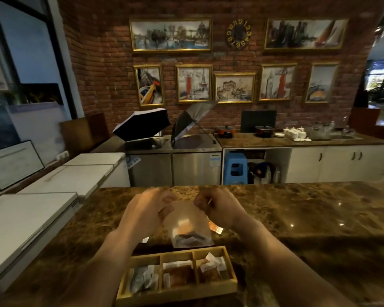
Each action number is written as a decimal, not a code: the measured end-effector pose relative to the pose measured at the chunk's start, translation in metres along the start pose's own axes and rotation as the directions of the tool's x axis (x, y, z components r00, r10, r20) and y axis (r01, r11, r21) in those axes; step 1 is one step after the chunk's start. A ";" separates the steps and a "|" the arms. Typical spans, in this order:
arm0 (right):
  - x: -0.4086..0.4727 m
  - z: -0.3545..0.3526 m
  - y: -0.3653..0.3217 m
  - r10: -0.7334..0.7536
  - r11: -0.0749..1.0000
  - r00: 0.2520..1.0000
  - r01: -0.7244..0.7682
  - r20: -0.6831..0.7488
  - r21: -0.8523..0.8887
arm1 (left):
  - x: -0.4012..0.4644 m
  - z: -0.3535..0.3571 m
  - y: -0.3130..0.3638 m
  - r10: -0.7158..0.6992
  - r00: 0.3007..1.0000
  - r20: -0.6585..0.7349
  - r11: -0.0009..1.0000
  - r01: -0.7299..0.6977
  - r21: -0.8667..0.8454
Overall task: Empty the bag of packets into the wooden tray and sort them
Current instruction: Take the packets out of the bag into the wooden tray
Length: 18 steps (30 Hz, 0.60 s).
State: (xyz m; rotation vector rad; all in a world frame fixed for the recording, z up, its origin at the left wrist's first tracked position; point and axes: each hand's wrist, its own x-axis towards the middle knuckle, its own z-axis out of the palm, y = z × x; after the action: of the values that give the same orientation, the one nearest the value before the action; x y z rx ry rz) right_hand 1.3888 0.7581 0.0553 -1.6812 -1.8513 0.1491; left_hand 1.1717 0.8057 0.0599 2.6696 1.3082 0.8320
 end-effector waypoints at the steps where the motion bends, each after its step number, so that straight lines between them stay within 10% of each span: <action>1: 0.004 0.002 0.003 -0.005 1.000 1.000 0.004 0.013 0.024 | 0.003 0.004 0.000 0.003 1.000 0.020 1.000 -0.003 -0.003; 10: 0.013 0.012 0.016 0.141 0.962 0.989 -0.126 -0.046 0.241 | 0.025 0.025 0.003 -0.105 0.986 0.128 0.948 0.138 -0.285; 14: 0.009 0.027 0.003 0.438 0.851 0.871 -0.320 -0.225 0.418 | 0.032 0.027 0.008 -0.219 0.952 0.215 0.798 0.302 -0.521; 18: 0.005 0.025 -0.021 0.510 0.531 0.847 -0.448 0.152 0.719 | 0.031 0.032 0.015 -0.313 0.903 0.296 0.623 0.430 -0.653</action>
State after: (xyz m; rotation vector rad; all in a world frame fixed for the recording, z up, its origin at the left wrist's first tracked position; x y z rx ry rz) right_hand 1.3585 0.7667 0.0473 -1.4900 -0.9609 0.9294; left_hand 1.2136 0.8248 0.0500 1.7332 1.1273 0.8224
